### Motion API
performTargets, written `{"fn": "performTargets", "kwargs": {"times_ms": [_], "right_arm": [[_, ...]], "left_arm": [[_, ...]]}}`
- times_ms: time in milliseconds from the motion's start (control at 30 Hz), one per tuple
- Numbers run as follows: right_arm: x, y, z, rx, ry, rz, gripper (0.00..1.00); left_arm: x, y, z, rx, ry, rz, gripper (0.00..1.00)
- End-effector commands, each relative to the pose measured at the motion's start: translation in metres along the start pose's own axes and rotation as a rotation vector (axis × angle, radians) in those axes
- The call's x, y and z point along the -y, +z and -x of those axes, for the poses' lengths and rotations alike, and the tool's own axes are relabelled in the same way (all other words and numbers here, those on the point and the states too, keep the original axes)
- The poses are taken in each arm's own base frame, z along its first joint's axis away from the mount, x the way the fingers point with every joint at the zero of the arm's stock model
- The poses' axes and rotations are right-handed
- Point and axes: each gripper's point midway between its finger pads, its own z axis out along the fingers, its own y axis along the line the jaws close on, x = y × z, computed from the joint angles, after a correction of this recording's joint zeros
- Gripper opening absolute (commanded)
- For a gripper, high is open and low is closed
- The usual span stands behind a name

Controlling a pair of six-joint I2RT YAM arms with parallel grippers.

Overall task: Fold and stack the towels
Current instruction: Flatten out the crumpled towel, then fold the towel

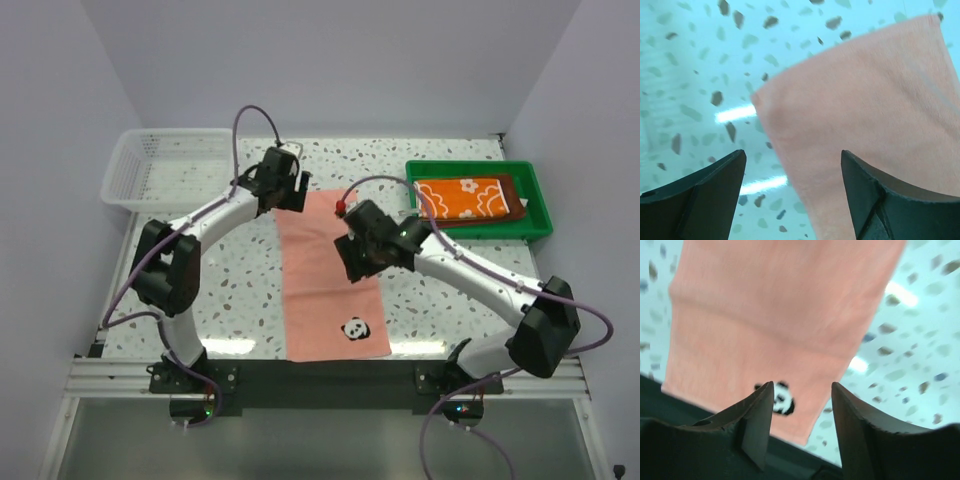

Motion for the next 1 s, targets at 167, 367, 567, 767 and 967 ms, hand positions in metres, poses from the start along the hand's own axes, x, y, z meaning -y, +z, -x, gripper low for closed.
{"fn": "performTargets", "kwargs": {"times_ms": [167,367,567,767,967], "right_arm": [[0.097,0.034,0.136,0.206,-0.071,-0.113,0.43],[0.146,0.08,0.203,0.27,-0.041,-0.132,0.33],[0.176,0.125,0.227,0.279,-0.028,-0.148,0.31],[0.185,0.16,0.248,0.288,-0.032,-0.111,0.38],[0.183,0.189,0.247,0.254,-0.032,-0.074,0.4]], "left_arm": [[-0.059,0.019,0.056,0.09,0.064,0.099,0.71],[-0.063,0.052,0.052,0.064,0.049,0.085,0.64],[-0.065,0.074,0.043,0.038,0.05,0.089,0.64],[-0.068,0.081,0.042,0.054,0.026,0.102,0.67],[-0.066,0.083,0.041,0.046,0.011,0.085,0.68]]}}
